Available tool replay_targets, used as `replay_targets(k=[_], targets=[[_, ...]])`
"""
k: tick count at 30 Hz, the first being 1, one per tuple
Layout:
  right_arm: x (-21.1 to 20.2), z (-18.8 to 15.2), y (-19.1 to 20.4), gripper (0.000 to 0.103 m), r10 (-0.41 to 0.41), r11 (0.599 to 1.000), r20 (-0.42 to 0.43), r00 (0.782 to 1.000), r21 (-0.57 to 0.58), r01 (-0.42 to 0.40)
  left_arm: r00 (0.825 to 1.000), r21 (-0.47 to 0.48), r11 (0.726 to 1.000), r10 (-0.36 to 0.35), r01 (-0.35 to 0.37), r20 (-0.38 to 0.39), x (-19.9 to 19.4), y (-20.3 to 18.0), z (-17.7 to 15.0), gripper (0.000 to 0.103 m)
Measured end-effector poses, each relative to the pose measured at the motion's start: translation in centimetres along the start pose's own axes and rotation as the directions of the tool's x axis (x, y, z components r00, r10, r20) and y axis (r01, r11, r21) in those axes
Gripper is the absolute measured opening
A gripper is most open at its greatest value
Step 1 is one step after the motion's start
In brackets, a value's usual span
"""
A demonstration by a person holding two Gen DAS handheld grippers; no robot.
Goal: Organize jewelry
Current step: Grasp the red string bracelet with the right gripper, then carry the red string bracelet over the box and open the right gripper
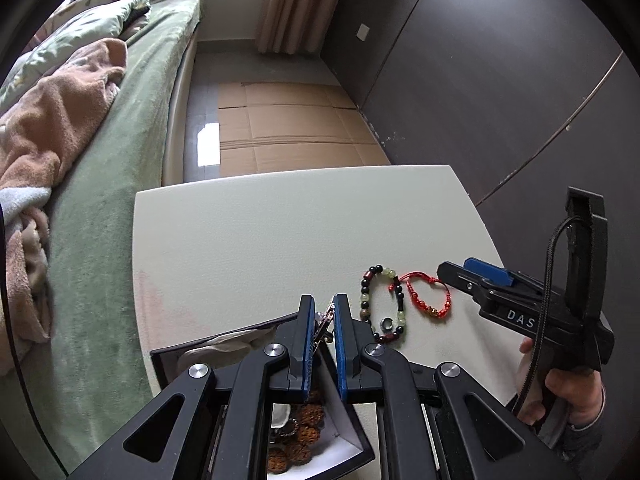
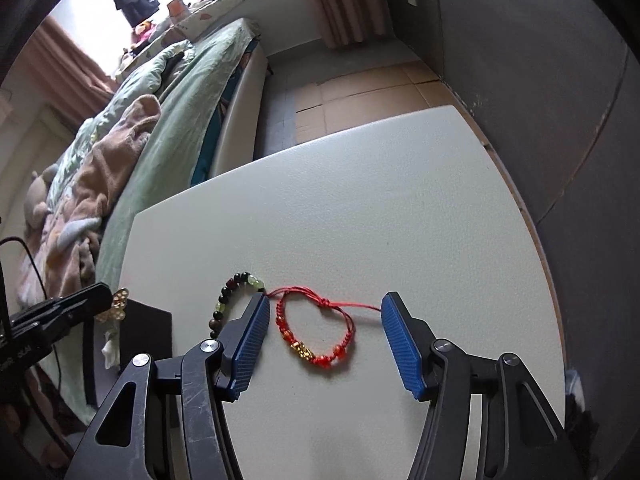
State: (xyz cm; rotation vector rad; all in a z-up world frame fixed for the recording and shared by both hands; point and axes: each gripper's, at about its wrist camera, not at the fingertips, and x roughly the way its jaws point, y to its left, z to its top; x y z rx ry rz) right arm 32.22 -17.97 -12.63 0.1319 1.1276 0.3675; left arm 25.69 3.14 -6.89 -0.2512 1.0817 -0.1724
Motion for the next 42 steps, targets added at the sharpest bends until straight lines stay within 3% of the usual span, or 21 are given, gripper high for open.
replay_targets(k=[4, 10, 17, 22, 26, 28, 30, 32, 38, 42], targets=[[1.9, 1.0, 0.7, 0.059, 0.025, 0.999, -0.027, 0.999, -0.019, -0.026, 1.000, -0.016, 1.000, 0.001, -0.001, 0.009, -0.9, 1.5, -0.4, 0.010], [3.2, 0.4, 0.6, 0.054, -0.010, 1.000, -0.070, 0.998, -0.020, 0.009, 1.000, -0.038, 0.999, 0.006, -0.005, 0.024, -2.4, 3.7, -1.0, 0.010], [2.6, -1.0, 1.3, 0.024, -0.127, 0.989, -0.083, 0.988, -0.093, 0.119, 1.000, -0.058, 0.998, 0.000, 0.001, 0.020, -3.3, 5.6, -1.7, 0.010], [2.3, -1.8, 1.9, 0.004, -0.209, 0.970, -0.089, 0.974, -0.145, 0.195, 0.998, -0.060, 0.996, -0.057, 0.058, 0.015, -3.5, 5.9, -1.9, 0.010], [1.1, -2.1, 2.3, 0.003, -0.177, 0.978, -0.076, 0.981, -0.124, 0.167, 0.995, -0.081, 0.992, -0.095, 0.093, -0.030, -3.1, 6.1, -2.1, 0.011], [-0.5, -2.2, 3.0, 0.003, -0.151, 0.982, -0.042, 0.988, -0.123, 0.145, 0.996, -0.082, 0.993, -0.091, 0.088, -0.026, -3.3, 6.2, -2.3, 0.022], [-2.2, -2.2, 3.8, 0.003, -0.113, 0.987, -0.004, 0.994, -0.119, 0.112, 0.995, -0.085, 0.992, -0.098, 0.097, -0.008, -3.8, 6.3, -2.3, 0.063], [-4.0, -2.3, 4.8, 0.003, -0.061, 0.990, 0.034, 0.998, -0.122, 0.065, 0.993, -0.087, 0.989, -0.117, 0.119, 0.021, -4.6, 6.5, -2.4, 0.076], [-8.7, -2.7, 8.0, 0.003, 0.108, 0.982, 0.138, 0.984, -0.167, -0.085, 0.994, -0.094, 0.991, -0.096, 0.101, 0.057, -6.0, 7.2, -2.4, 0.076], [-9.3, -2.6, 10.8, 0.003, 0.214, 0.964, 0.144, 0.966, -0.193, -0.185, 0.994, -0.107, 0.991, -0.069, 0.077, 0.080, -6.6, 8.1, -2.3, 0.076]])
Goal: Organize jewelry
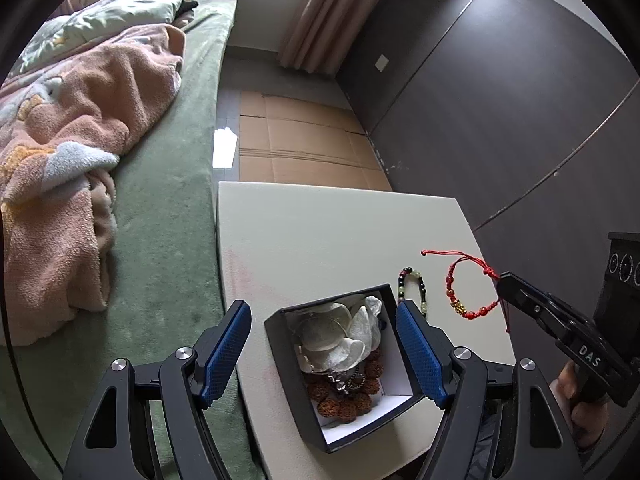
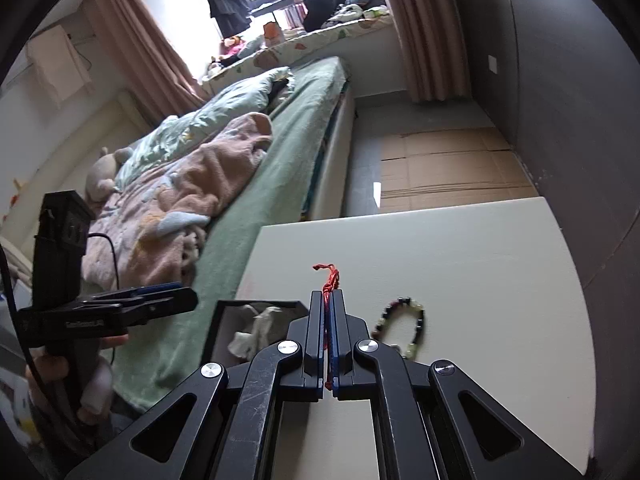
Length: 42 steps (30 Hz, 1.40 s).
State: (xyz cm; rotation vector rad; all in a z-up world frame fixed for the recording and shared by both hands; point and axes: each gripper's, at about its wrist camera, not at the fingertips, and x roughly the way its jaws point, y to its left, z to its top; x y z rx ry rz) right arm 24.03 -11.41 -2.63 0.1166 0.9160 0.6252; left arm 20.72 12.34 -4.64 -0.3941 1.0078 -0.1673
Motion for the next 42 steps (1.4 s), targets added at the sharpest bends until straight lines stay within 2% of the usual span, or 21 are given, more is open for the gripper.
replay_targets(k=[8, 12, 13, 14, 15, 17, 19, 30, 33, 39, 42], targets=[[1.9, 0.1, 4.2, 0.003, 0.192, 0.981, -0.029, 0.981, -0.013, -0.192, 0.998, -0.019, 0.999, 0.042, -0.041, 0.047, -0.7, 1.3, 0.4, 0.076], [3.5, -0.2, 5.6, 0.004, 0.248, 0.969, -0.059, 0.967, -0.011, -0.249, 0.996, -0.030, 0.998, 0.060, -0.059, 0.066, -1.0, 1.7, 0.6, 0.076], [4.2, -0.2, 5.7, 0.004, 0.232, 0.972, -0.080, 0.969, -0.006, -0.233, 0.996, -0.030, 0.998, 0.062, -0.061, 0.065, -0.9, 1.7, 0.6, 0.076], [5.0, -0.3, 5.5, 0.010, 0.213, 0.977, -0.108, 0.971, 0.001, -0.214, 0.996, -0.025, 0.998, 0.065, -0.064, 0.063, -0.8, 1.6, 0.6, 0.076], [6.0, -0.5, 5.0, 0.028, 0.197, 0.980, -0.145, 0.970, 0.017, -0.197, 0.996, -0.018, 0.998, 0.068, -0.067, 0.062, -0.7, 1.4, 0.6, 0.076], [7.1, -0.8, 3.7, 0.050, 0.164, 0.986, -0.182, 0.970, 0.053, -0.157, 0.996, -0.002, 0.998, 0.067, -0.067, 0.063, -0.5, 0.9, 0.5, 0.076], [7.0, -1.0, 2.6, 0.050, 0.122, 0.992, -0.170, 0.978, 0.057, -0.114, 0.996, 0.017, 0.998, 0.058, -0.059, 0.068, -0.4, 0.3, 0.5, 0.076], [3.1, -0.8, -3.2, 0.055, 0.082, 0.989, -0.094, 0.992, 0.133, -0.069, 0.998, 0.105, 0.994, 0.024, -0.031, 0.064, 1.0, -4.5, 0.8, 0.076], [2.3, -0.8, -4.5, 0.069, 0.075, 0.985, -0.076, 0.994, 0.160, -0.062, 0.999, 0.125, 0.992, 0.020, -0.025, 0.042, 2.0, -5.9, 0.8, 0.076], [1.4, -1.1, -7.3, 0.080, 0.043, 0.975, -0.082, 0.996, 0.220, -0.024, 1.000, 0.173, 0.985, 0.024, -0.025, 0.006, 4.2, -9.0, 0.6, 0.076], [1.0, -1.4, -8.8, 0.080, 0.018, 0.968, -0.089, 0.996, 0.253, 0.005, 0.999, 0.201, 0.979, 0.028, -0.023, -0.020, 5.4, -10.4, 0.4, 0.076]])
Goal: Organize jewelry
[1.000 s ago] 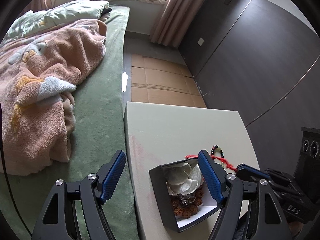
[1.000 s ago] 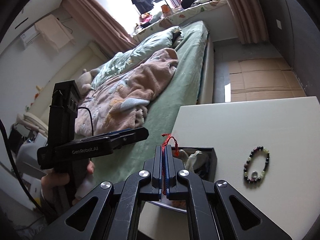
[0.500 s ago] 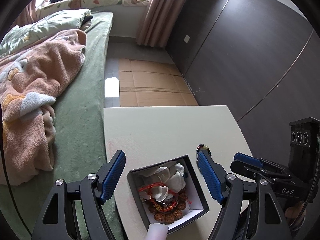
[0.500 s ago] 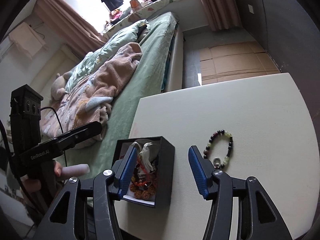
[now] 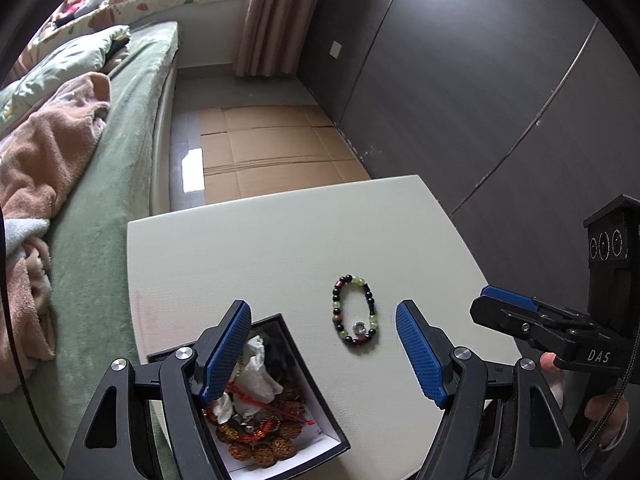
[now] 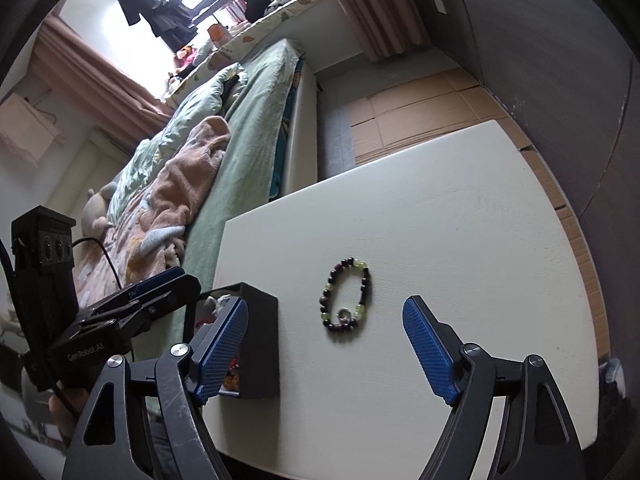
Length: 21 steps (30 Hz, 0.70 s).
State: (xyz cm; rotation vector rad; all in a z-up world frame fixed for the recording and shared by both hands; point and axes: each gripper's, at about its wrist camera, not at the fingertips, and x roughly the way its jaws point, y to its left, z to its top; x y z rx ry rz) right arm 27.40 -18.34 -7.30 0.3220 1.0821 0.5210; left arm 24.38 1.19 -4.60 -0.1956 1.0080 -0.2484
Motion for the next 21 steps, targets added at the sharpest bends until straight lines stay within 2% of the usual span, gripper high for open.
replay_targets(k=[5, 12, 17, 21], targets=[[-1.3, -0.1, -2.5, 0.080, 0.001, 0.998, 0.012, 1.000, 0.056, -0.001, 1.000, 0.044, 0.999, 0.004, -0.003, -0.027, 2.0, -2.4, 0.1, 0.074], [-2.7, 0.0, -6.4, 0.080, -0.021, 0.987, 0.040, 0.999, 0.160, 0.014, 0.995, 0.085, 0.996, 0.016, -0.007, -0.097, 5.2, -5.1, 0.5, 0.052], [-3.1, 0.1, -8.3, 0.080, -0.087, 0.975, 0.034, 0.996, 0.207, 0.078, 0.986, 0.110, 0.993, 0.058, -0.041, -0.157, 8.0, -6.1, 0.3, 0.040], [-3.3, 0.1, -9.1, 0.080, -0.146, 0.968, 0.028, 0.989, 0.210, 0.137, 0.974, 0.123, 0.990, 0.097, -0.073, -0.205, 10.3, -6.4, 0.3, 0.036]])
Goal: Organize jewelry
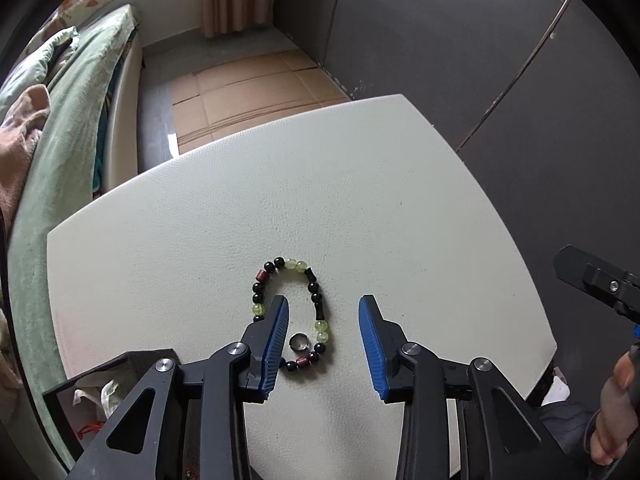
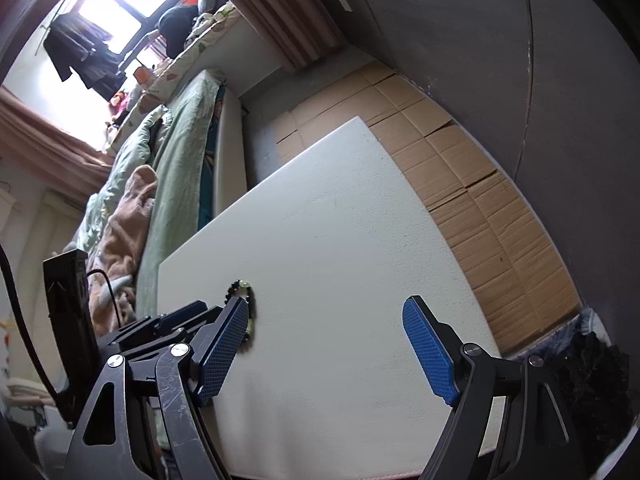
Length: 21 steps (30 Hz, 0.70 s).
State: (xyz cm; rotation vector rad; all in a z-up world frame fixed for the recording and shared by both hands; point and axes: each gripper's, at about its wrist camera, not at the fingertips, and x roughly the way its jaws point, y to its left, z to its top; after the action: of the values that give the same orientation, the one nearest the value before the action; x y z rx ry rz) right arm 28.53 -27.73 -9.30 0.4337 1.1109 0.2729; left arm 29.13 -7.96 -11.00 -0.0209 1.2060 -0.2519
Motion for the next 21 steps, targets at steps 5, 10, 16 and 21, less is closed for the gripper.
replay_targets(k=[5, 10, 16, 21], targets=[[-0.1, 0.2, -0.9, 0.080, -0.052, 0.999, 0.021, 0.998, 0.015, 0.051, 0.999, -0.024, 0.999, 0.024, -0.025, -0.043, 2.0, 0.2, 0.6, 0.029], [-0.6, 0.2, -1.4, 0.080, -0.101, 0.995, 0.063, 0.993, 0.017, 0.100, 0.998, -0.043, 0.998, 0.042, -0.044, -0.055, 2.9, 0.4, 0.7, 0.024], [-0.5, 0.2, -1.3, 0.080, -0.097, 0.995, 0.047, 0.994, 0.000, 0.097, 0.997, -0.026, 0.997, 0.072, -0.073, -0.040, 3.0, -0.3, 0.7, 0.010], [0.6, 0.1, -0.2, 0.080, -0.103, 0.993, 0.007, 0.995, -0.050, 0.103, 0.999, -0.030, 0.999, 0.044, -0.045, -0.020, 2.4, -0.2, 0.6, 0.008]])
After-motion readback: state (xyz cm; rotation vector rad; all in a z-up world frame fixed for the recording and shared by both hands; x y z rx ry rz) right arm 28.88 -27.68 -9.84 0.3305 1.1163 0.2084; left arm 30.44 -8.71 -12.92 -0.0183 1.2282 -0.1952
